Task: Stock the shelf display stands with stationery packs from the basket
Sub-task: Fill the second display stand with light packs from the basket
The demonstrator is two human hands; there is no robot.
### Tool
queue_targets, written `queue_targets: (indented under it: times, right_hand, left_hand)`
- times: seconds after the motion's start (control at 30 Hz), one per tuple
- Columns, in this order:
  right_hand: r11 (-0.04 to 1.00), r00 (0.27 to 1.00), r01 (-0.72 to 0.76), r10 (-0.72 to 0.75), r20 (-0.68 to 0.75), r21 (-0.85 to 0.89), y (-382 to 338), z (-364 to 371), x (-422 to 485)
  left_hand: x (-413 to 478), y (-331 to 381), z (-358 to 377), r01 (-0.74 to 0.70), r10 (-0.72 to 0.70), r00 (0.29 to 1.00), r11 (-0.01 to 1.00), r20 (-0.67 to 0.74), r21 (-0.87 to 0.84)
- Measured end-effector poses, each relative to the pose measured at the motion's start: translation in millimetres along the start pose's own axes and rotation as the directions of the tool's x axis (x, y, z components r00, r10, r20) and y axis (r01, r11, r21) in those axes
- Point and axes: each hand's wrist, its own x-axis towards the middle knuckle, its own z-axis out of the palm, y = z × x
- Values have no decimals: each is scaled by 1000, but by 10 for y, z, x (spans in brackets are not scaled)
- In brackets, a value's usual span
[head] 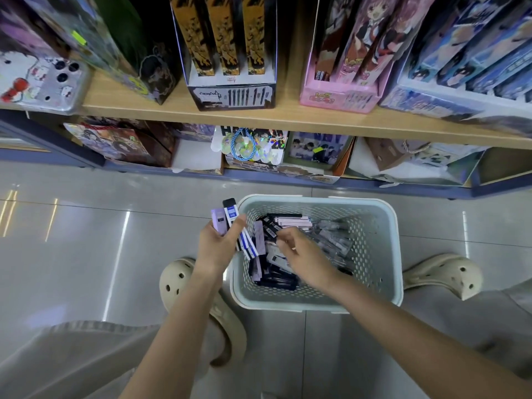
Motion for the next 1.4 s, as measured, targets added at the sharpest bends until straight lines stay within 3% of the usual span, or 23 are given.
queue_targets:
  times: [0.1, 0.2, 0.3, 0.43, 0.73, 0.97, 1.13, 1.27, 1.4]
  right_hand:
    - [993, 993, -94, 98, 62, -72, 119, 173, 113]
    - [980, 975, -193, 186, 125, 46, 107, 394, 244]
    - [950, 957, -284, 273, 99, 129, 94, 544, 447]
    - [935, 934, -353, 350, 69, 38, 113, 631, 602]
    - [924, 927, -360, 370, 67, -129, 216, 646, 631]
    - [916, 916, -398, 393, 84, 49, 233, 563, 673]
    - [950, 957, -285, 274, 99, 124, 198, 399, 494]
    - [997, 998, -54, 52, 23, 60, 86, 154, 185]
    - [990, 990, 138, -137, -43, 25, -99, 11, -94]
  left_hand:
    - [120, -35, -96, -36, 39, 997, 998, -62, 52]
    - [172, -80, -131, -31, 35, 995, 998, -95, 51]
    - [170, -110, -138, -23, 27, 995, 999, -100, 36]
    - [169, -139, -126, -2, 2, 994, 1000, -112, 1]
    - [152, -103, -65, 41, -43, 993, 999, -109, -14]
    - [87, -60, -68, 70, -77, 991, 995, -107, -69]
    - [74, -53, -29, 83, -91, 994, 988, -58, -132]
    - [-25, -22, 66, 55, -54, 998, 993, 18, -103]
    - [-144, 7, 141, 19, -2, 994, 986, 107, -165]
